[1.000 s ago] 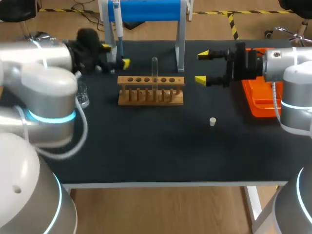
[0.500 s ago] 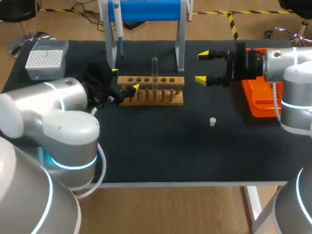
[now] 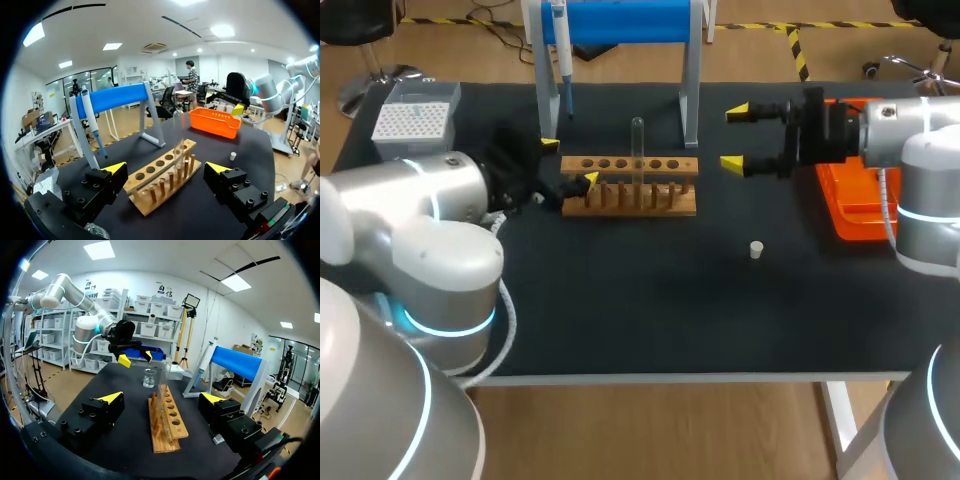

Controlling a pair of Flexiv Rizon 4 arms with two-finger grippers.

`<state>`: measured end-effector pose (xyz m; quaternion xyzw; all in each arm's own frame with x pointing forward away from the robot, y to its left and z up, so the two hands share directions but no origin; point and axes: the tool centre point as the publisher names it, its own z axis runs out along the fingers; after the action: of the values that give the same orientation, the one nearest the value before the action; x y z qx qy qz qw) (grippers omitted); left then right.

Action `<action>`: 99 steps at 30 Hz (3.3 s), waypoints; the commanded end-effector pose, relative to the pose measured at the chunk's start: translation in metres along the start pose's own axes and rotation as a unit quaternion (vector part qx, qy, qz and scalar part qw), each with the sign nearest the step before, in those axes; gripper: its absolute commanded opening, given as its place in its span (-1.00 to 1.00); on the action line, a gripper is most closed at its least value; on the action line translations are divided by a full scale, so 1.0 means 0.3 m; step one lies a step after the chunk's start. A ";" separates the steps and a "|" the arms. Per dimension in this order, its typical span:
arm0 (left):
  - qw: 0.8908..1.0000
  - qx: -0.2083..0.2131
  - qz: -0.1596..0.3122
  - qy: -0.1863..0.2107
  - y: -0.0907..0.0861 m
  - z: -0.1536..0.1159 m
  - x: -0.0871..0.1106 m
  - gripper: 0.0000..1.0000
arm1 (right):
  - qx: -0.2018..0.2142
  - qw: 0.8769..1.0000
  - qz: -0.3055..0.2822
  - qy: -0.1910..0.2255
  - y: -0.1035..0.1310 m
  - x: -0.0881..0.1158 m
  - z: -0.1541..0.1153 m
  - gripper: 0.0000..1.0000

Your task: Invert the test tube, pick up the pipette, mount the tip to pipette, aspirate from beaker and dispense into the tube, eject the tip, return the pipette, and cap with the stopper.

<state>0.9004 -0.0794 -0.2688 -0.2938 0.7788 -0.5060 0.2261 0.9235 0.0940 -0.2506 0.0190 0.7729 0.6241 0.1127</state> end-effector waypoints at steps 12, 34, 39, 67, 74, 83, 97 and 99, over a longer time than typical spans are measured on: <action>0.998 -0.005 0.004 0.070 -0.017 0.006 -0.021 1.00 | 0.000 1.000 -0.001 0.000 -0.002 0.000 0.001 1.00; 0.998 -0.005 0.004 0.070 -0.017 0.006 -0.021 1.00 | -0.061 0.996 -0.018 0.064 0.053 -0.047 0.230 1.00; 0.998 -0.005 0.004 0.070 -0.017 0.006 -0.021 1.00 | -0.078 0.993 0.020 0.081 0.044 -0.073 0.296 1.00; 0.998 -0.005 0.004 0.070 -0.017 0.006 -0.021 1.00 | -0.096 0.988 0.070 0.096 -0.003 -0.049 0.409 1.00; 0.998 -0.005 0.004 0.070 -0.017 0.006 -0.021 1.00 | -0.099 0.988 0.070 0.093 0.004 -0.021 0.449 1.00; 0.998 -0.005 0.004 0.070 -0.017 0.006 -0.021 1.00 | -0.105 0.988 0.068 0.095 0.015 -0.018 0.492 0.92; 0.998 -0.005 0.004 0.070 -0.017 0.006 -0.021 1.00 | -0.104 0.986 0.066 0.111 0.010 -0.025 0.523 0.45; 0.998 -0.005 0.004 0.070 -0.017 0.006 -0.021 1.00 | -0.104 0.986 0.066 0.112 0.009 -0.025 0.524 0.38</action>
<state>0.9066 -0.0782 -0.2641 -0.2568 0.7961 -0.5201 0.1725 0.9575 0.2444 -0.2755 -0.0079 0.7092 0.7049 -0.0104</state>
